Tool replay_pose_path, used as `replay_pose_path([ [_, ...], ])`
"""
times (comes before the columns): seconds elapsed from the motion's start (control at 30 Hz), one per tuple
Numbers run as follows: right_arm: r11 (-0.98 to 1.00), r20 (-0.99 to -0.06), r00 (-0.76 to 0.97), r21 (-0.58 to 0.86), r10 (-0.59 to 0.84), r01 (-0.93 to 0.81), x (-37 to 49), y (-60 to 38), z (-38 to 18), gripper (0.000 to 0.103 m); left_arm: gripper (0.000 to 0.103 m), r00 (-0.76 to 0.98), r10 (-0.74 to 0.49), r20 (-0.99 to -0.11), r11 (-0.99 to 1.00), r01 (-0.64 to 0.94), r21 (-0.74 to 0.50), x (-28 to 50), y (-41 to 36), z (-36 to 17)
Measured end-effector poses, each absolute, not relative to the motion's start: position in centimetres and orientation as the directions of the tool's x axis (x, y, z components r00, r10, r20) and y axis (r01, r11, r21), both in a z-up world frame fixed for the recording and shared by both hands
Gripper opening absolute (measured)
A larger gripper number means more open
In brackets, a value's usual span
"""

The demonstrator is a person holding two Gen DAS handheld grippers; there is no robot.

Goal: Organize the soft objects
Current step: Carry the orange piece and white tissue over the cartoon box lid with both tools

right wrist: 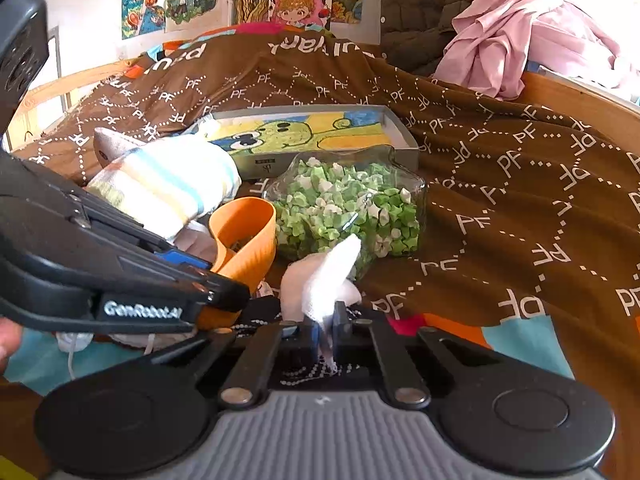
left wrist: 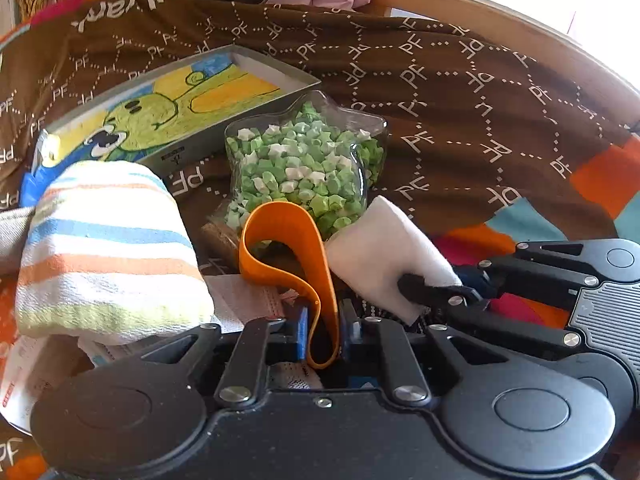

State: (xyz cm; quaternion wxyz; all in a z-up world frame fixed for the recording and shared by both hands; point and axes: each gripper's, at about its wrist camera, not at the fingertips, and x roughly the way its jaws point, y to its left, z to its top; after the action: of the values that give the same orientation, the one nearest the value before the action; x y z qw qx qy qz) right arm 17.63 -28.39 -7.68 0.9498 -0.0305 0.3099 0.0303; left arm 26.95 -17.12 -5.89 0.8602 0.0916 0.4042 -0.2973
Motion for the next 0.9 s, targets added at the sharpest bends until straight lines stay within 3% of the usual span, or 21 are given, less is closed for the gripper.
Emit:
replay_pose_path([
  [0.27,0.994,-0.486,0.872,-0.055,0.058,-0.097,16.1,-28.0,-6.1,0.006,0.008,0.534,-0.463,-0.707,0.818,0.565,-0.108,25.7,-15.6,-4.3],
  [0.6,0.992,-0.327,0.944,-0.100,0.034,-0.071,14.6,-27.4,-4.1,0.006,0.008,0.640,-0.509,-0.576,0.819,0.566,-0.095,23.6,-14.2,-0.6],
  [0.9,0.999,-0.239,0.971,-0.019,0.031,-0.036,21.9,-26.8,-1.8,0.006,0.008,0.704,-0.494,-0.510,0.850,0.514,-0.113,27.3,-12.5,0.8],
])
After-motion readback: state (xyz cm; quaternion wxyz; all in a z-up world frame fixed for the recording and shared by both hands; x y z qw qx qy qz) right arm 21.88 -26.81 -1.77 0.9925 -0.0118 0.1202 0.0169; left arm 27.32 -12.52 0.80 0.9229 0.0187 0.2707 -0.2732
